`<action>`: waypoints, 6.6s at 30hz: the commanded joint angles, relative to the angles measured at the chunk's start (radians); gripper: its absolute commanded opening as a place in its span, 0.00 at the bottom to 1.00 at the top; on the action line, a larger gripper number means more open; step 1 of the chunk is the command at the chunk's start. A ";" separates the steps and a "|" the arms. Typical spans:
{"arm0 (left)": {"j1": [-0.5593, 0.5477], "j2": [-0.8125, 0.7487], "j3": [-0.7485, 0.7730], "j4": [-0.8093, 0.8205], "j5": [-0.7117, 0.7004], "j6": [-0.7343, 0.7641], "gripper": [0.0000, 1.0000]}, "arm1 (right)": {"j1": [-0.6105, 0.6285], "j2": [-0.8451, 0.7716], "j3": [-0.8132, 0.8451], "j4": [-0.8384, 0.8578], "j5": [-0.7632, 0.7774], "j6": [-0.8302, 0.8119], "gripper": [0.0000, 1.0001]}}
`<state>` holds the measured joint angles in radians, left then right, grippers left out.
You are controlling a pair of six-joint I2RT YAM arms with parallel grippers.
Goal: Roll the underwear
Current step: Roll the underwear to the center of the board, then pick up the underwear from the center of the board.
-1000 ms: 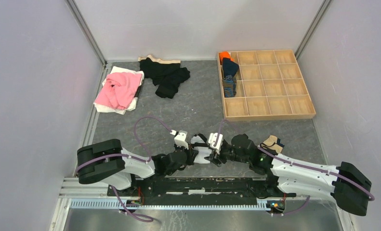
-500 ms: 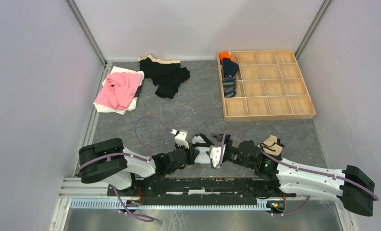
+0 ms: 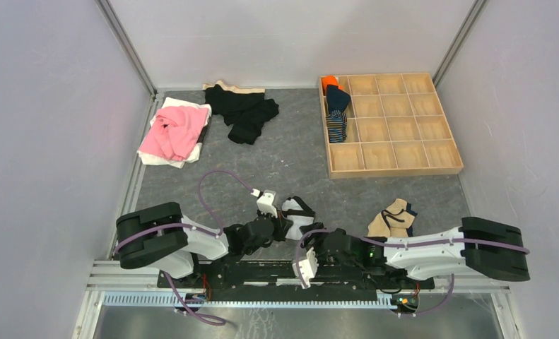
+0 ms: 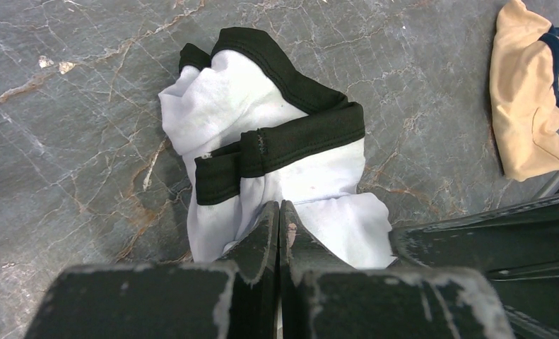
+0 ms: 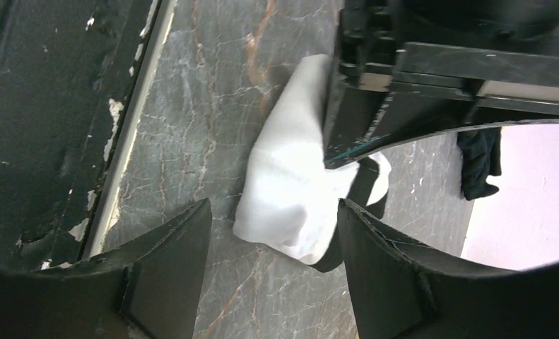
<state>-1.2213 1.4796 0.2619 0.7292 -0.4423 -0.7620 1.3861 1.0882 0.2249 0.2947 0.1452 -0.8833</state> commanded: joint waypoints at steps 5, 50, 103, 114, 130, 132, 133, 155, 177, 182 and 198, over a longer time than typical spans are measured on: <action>0.003 0.063 -0.042 -0.236 0.060 0.025 0.02 | 0.042 0.160 0.008 0.138 0.112 -0.050 0.65; 0.096 -0.724 -0.032 -0.671 -0.023 0.086 0.02 | -0.210 0.148 0.081 0.104 -0.407 0.654 0.00; 0.095 -0.434 0.020 -0.351 0.325 0.217 0.02 | -0.743 0.564 0.028 0.398 -0.880 1.536 0.00; 0.094 -0.326 0.023 -0.285 0.211 0.205 0.02 | -0.743 0.535 0.056 0.315 -0.878 1.514 0.01; 0.094 -0.183 -0.007 -0.317 0.040 0.108 0.02 | -0.742 0.470 0.100 0.159 -0.848 1.424 0.27; 0.095 -0.169 -0.013 -0.321 0.040 0.096 0.02 | -0.741 0.440 0.115 0.108 -0.838 1.389 0.34; 0.094 -0.165 -0.022 -0.320 0.043 0.090 0.02 | -0.742 0.421 0.124 0.086 -0.832 1.371 0.38; 0.095 -0.199 -0.074 -0.258 0.103 0.102 0.02 | -0.744 0.457 0.484 -0.264 -0.874 0.963 0.85; 0.094 -0.223 -0.066 -0.285 0.098 0.107 0.02 | -0.745 0.053 0.543 -0.369 0.037 0.808 0.98; 0.094 -0.230 -0.067 -0.289 0.096 0.107 0.02 | -0.753 0.088 0.564 -0.424 -0.106 0.780 0.98; 0.095 -0.243 -0.072 -0.297 0.095 0.104 0.02 | -0.673 0.472 0.614 -0.412 -0.959 0.733 0.90</action>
<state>-1.1336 1.2270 0.2222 0.5518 -0.3214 -0.6704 0.6754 1.4902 0.7685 -0.0669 -0.6598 -0.0841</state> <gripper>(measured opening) 0.026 0.923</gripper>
